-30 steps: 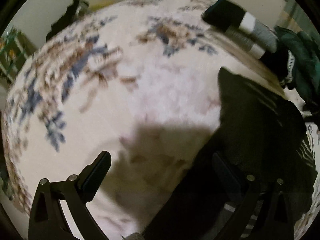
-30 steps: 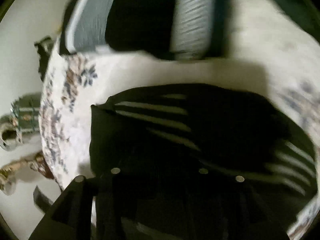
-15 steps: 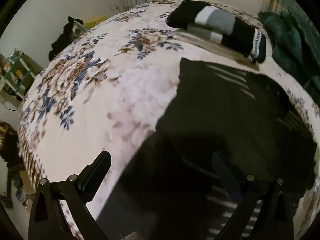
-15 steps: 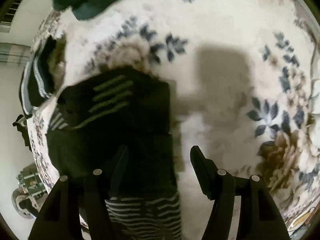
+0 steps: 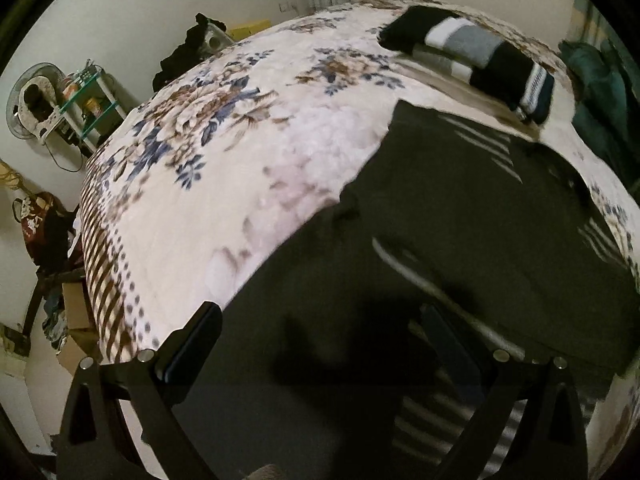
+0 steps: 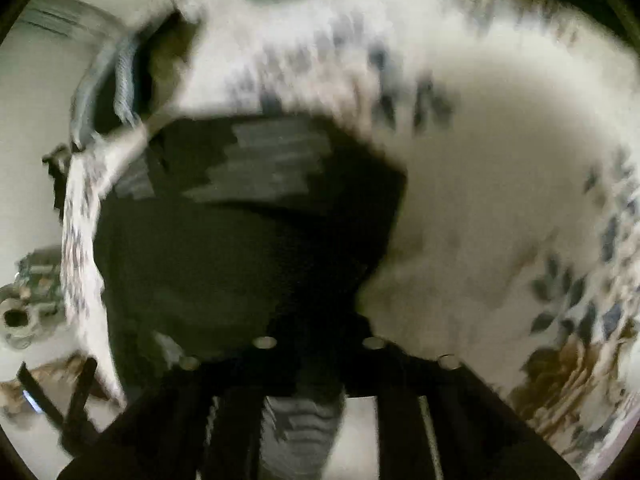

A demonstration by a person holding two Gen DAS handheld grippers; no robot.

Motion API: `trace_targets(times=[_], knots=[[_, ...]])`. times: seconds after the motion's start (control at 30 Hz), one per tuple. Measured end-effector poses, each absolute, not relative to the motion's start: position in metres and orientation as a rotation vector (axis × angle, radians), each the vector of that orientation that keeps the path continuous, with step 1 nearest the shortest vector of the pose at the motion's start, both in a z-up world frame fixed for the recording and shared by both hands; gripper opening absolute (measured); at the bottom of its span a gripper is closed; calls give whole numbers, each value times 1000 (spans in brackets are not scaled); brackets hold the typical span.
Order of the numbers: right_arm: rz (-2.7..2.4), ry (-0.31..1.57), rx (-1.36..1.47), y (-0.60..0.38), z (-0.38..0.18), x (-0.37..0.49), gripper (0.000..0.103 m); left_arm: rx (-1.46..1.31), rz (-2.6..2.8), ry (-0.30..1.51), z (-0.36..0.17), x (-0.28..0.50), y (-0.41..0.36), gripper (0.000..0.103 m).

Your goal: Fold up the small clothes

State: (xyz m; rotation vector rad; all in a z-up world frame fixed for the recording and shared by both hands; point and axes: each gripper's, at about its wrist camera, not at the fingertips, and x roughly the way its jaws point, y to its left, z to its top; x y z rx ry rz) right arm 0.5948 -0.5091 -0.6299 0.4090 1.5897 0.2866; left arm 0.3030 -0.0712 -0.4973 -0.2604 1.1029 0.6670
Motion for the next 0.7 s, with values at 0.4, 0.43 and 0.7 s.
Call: trace_targets(times=[0.4, 0.43, 0.7], knots=[[379, 1621, 763, -530, -713, 674, 5, -152, 574, 1219, -526, 250, -139, 103], [361, 1576, 680, -526, -698, 676, 5, -158, 568, 1216, -525, 248, -141, 103], [261, 1631, 593, -526, -677, 697, 28, -191, 425, 1205, -522, 242, -161, 103]])
